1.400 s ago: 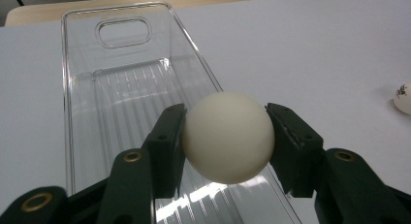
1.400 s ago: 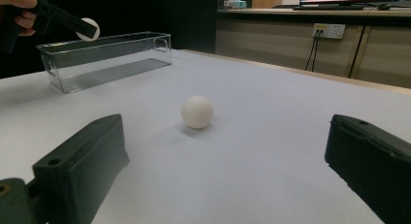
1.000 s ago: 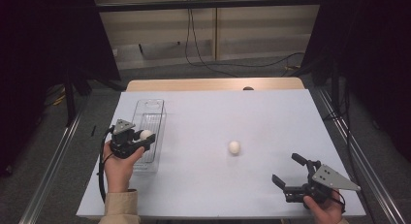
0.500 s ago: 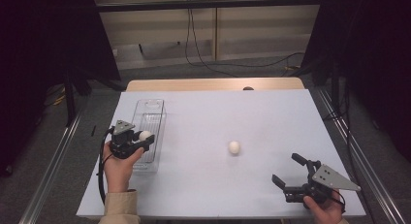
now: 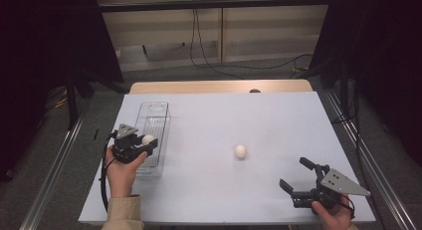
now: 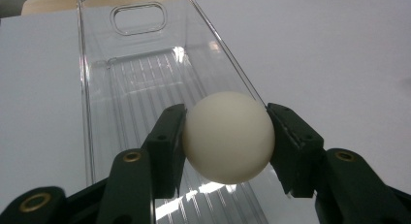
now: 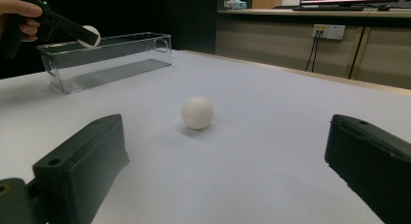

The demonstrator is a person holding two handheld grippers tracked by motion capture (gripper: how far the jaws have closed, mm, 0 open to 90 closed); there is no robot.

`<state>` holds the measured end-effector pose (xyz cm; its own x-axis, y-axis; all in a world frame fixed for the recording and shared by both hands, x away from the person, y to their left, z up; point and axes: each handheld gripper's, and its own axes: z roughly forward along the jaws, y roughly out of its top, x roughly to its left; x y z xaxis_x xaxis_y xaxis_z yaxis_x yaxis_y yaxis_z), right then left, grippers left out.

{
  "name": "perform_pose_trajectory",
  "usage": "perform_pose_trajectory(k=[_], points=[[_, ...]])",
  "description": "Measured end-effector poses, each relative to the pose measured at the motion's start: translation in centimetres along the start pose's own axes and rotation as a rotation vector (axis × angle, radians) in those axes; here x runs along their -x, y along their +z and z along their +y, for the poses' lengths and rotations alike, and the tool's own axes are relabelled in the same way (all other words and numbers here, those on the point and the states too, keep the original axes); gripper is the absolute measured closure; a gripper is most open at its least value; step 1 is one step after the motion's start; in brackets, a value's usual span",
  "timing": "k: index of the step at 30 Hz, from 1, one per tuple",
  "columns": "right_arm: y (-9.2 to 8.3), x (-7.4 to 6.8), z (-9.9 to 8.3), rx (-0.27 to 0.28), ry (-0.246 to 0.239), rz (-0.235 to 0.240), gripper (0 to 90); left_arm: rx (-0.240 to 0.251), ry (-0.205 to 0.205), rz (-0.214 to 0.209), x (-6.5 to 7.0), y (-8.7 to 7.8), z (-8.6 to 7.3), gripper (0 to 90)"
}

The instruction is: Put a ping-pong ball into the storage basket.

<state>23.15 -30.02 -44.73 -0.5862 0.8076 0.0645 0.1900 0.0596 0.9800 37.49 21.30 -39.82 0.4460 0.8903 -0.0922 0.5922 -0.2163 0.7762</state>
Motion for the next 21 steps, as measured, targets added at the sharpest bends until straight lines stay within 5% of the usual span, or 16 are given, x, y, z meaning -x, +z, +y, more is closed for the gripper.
perform_pose_trajectory(k=[21], points=[[0.08,-0.02,0.00,-0.001,0.004,0.002,0.9,-0.017,0.008,0.013,-0.14,0.38,-0.40,50.4]])
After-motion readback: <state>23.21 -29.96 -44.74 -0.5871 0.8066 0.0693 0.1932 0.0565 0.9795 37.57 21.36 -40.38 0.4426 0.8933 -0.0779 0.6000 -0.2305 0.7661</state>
